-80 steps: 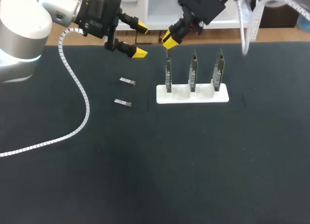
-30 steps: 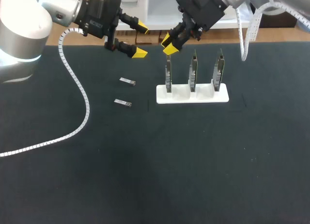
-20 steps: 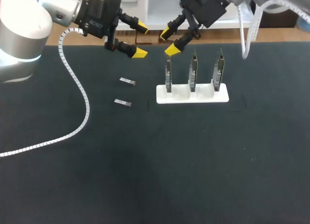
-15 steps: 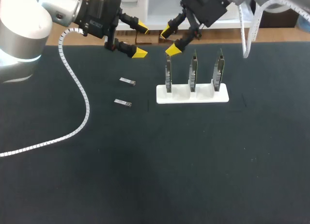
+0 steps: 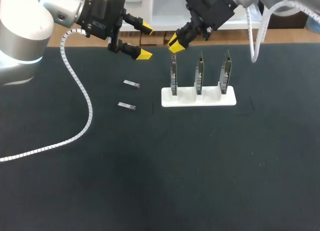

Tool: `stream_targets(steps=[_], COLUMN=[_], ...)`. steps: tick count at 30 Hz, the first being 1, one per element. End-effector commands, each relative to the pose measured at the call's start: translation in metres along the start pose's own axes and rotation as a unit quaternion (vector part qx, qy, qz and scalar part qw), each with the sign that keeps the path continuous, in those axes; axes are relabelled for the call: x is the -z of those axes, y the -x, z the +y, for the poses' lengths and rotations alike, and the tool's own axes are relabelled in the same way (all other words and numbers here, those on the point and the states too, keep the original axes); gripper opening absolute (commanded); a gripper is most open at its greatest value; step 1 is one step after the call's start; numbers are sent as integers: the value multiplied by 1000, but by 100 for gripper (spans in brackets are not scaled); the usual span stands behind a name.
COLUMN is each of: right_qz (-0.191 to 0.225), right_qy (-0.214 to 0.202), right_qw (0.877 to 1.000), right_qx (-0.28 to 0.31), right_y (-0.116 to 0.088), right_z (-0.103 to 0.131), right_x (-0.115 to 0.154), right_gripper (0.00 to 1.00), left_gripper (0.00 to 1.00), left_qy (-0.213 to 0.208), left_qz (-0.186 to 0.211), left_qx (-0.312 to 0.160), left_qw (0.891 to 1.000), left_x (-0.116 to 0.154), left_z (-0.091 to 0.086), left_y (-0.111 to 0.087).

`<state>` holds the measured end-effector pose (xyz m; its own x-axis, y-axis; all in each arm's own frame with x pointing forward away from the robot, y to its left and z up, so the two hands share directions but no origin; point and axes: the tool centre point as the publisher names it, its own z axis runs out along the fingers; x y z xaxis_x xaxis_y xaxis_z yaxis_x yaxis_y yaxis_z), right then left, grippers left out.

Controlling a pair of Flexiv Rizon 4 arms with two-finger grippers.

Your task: Pick up the optical module with the left hand, and insert it into the network port with the right hand.

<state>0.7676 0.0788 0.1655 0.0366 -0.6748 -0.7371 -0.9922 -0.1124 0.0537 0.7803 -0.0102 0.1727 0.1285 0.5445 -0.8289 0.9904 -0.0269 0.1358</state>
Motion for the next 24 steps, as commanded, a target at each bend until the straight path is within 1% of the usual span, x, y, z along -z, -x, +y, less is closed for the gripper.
stream_targets(steps=[1, 8, 15, 24], right_qz=[0, 0, -4, -6], right_qy=[-3, -3, -3, 3], right_qw=[1000, 1000, 1000, 1000], right_qx=[0, 0, -10, -18], right_y=[0, 0, -9, -16], right_z=[3, 3, 7, 5], right_x=[0, 0, -5, -9], right_gripper=[0, 0, 0, 0], left_gripper=[100, 100, 100, 100], left_qy=[-1, -1, -1, -1], left_qz=[3, 3, 3, 3], left_qx=[1, 1, 1, 1], left_qw=[1000, 1000, 1000, 1000], left_x=[0, 0, 0, 0], left_z=[1, 1, 1, 1], left_y=[1, 1, 1, 1])
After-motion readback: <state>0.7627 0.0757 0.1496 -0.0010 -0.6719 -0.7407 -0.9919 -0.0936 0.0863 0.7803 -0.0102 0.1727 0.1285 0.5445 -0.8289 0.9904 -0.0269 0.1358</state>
